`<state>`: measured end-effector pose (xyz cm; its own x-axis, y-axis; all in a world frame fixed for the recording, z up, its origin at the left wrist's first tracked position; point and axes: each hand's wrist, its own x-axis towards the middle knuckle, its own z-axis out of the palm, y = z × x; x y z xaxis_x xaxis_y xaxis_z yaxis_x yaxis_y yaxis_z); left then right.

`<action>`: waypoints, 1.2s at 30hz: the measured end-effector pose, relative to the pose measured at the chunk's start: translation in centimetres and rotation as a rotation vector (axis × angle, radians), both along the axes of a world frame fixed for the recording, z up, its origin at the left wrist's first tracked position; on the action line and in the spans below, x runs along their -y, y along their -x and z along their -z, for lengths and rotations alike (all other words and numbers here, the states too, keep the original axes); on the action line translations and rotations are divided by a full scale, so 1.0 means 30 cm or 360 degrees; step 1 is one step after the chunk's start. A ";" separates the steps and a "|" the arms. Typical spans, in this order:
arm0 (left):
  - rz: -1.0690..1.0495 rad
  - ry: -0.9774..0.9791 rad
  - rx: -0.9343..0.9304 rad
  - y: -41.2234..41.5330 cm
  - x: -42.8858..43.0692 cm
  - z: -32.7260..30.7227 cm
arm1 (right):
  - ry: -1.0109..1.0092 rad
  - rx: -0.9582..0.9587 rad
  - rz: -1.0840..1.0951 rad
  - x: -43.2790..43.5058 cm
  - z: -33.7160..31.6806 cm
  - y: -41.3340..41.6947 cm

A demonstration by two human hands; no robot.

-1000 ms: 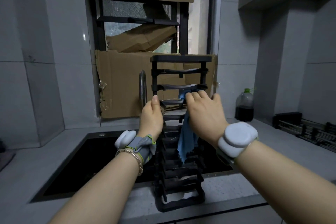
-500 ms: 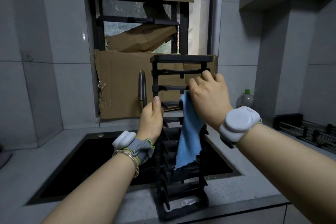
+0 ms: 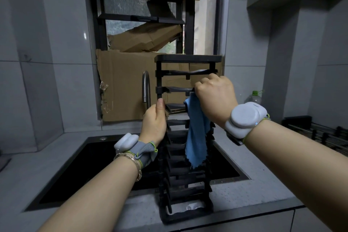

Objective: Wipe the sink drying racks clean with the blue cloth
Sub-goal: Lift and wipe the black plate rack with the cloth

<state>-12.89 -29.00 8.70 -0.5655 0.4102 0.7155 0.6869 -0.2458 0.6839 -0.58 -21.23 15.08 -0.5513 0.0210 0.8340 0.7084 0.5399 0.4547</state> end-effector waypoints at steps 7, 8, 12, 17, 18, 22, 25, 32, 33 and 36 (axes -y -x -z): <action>-0.0011 0.0063 -0.0021 -0.011 0.008 -0.001 | 0.0109 -0.0030 0.0090 0.015 -0.025 0.010; -0.0009 0.0071 -0.0013 -0.012 0.008 -0.001 | 0.0105 -0.0015 0.0093 0.016 -0.024 0.009; 0.0002 0.0099 0.0012 -0.006 0.007 -0.002 | 0.0075 0.0020 0.0152 0.023 -0.019 -0.002; 0.0018 0.0097 -0.0016 -0.001 0.006 0.003 | 0.0109 -0.0063 -0.0188 -0.003 -0.014 -0.014; 0.0016 0.0095 -0.0010 0.000 0.006 0.004 | 0.0123 -0.0076 -0.0235 -0.005 -0.014 -0.014; -0.0004 0.0101 0.0022 0.000 0.003 0.005 | 0.0176 -0.0122 -0.0314 -0.016 0.016 -0.047; -0.0001 0.0063 -0.0003 -0.001 0.001 0.008 | -0.0022 -0.0156 -0.0468 -0.025 0.093 -0.078; 0.0052 0.0028 0.0062 0.018 -0.010 0.004 | 0.0118 -0.0029 -0.0105 0.035 0.203 0.004; 0.0050 0.0008 0.0070 0.016 -0.011 0.003 | 0.0209 -0.0057 -0.0103 0.054 0.211 0.025; 0.0089 -0.0054 0.0101 0.013 -0.014 0.002 | 0.0608 -0.0167 -0.0366 0.126 0.231 0.097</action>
<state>-13.28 -28.59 8.63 -0.5868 0.4188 0.6930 0.6271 -0.3064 0.7161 -3.48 -25.03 8.16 -0.4904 0.2247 0.8420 0.5820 0.8036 0.1245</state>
